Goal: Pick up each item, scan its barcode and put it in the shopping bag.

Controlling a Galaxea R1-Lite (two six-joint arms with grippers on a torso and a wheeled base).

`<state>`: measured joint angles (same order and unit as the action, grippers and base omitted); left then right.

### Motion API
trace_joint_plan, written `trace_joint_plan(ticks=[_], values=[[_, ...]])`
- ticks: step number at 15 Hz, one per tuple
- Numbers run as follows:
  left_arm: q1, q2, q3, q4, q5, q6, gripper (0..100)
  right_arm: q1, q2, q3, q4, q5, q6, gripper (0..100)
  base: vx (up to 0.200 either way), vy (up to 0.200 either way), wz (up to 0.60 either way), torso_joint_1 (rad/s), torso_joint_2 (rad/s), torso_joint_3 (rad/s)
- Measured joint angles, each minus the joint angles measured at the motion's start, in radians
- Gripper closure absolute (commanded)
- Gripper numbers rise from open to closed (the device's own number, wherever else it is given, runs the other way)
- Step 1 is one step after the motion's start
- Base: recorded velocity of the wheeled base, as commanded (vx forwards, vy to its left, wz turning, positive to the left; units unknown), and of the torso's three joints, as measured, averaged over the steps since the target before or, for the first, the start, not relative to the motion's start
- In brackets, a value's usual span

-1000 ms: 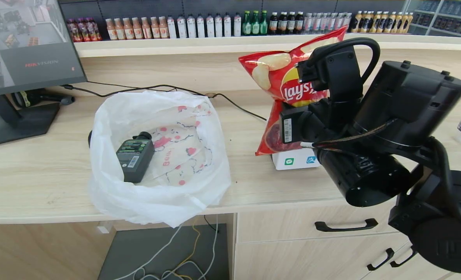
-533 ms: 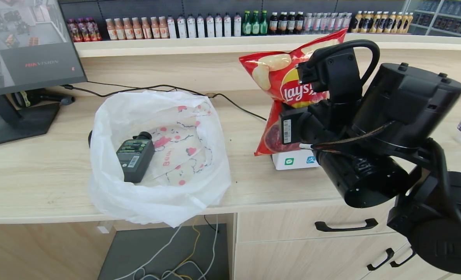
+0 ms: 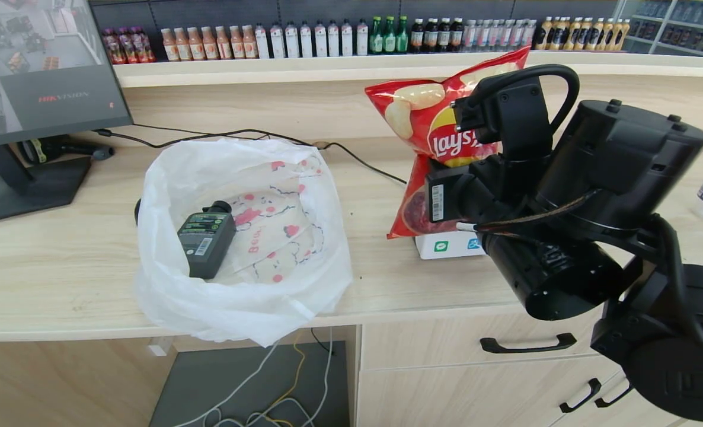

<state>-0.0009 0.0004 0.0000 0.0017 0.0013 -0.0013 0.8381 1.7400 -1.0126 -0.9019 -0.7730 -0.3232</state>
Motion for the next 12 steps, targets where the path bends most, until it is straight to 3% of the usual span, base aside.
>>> trace_joint_plan(ticks=[12], values=[[0.000,0.000,0.000,0.000,0.000,0.000,0,0.066,-0.080,0.020,0.001,-0.013,-0.037,100,0.000,0.000,0.00,0.000,0.00,0.000]])
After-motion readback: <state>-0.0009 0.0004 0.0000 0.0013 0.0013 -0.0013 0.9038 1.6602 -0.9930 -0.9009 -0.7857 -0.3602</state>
